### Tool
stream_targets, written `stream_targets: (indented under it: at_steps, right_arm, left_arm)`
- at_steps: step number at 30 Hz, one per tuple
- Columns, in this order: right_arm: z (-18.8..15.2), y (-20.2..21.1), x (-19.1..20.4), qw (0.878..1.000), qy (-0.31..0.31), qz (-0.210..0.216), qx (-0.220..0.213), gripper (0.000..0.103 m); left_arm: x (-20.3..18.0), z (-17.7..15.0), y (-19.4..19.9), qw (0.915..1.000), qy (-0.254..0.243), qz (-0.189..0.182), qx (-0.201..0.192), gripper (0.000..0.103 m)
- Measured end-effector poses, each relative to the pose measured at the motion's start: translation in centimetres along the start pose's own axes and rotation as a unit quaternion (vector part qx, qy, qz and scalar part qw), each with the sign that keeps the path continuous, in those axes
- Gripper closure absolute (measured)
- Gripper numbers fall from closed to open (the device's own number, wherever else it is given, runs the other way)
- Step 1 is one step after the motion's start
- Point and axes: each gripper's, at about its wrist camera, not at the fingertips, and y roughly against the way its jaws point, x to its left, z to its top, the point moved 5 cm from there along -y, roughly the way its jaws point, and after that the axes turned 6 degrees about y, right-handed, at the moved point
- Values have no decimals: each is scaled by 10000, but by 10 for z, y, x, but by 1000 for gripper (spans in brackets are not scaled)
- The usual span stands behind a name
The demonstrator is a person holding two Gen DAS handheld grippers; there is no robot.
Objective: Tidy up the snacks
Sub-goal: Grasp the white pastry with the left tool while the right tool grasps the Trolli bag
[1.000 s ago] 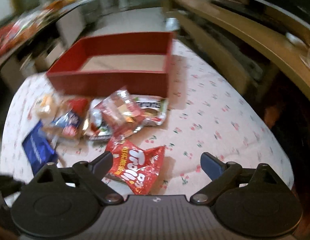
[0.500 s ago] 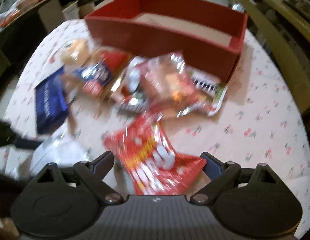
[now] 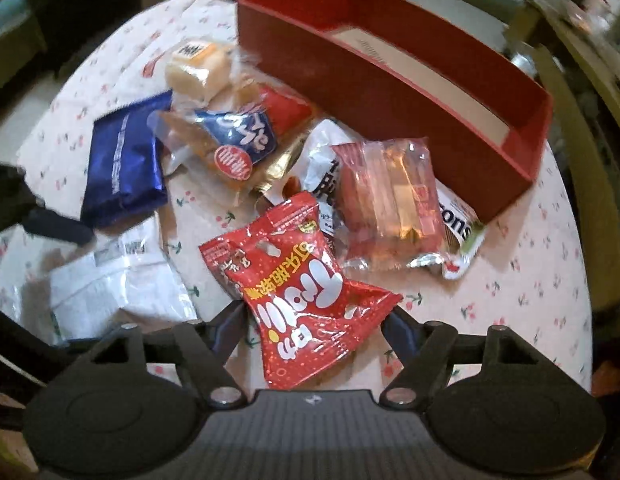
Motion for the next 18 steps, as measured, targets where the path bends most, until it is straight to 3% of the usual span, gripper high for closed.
stream_targets:
  at_steps: [6, 12, 15, 18]
  right_arm:
    - [-1, 18, -7, 9975, 698, 57, 55, 17]
    - [18, -18, 0, 9955, 891, 263, 192, 12]
    - [16, -20, -9, 9983, 346, 454, 145, 11]
    - [3, -15, -13, 9975, -284, 649, 86, 26]
  left_arm:
    - [-2, 0, -2, 9999, -41, -82, 54, 13]
    - [-5, 0, -5, 9999, -107, -82, 93, 9]
    - [-6, 2, -6, 9998, -138, -50, 95, 10]
    - [-6, 7, -4, 9999, -85, -69, 98, 19]
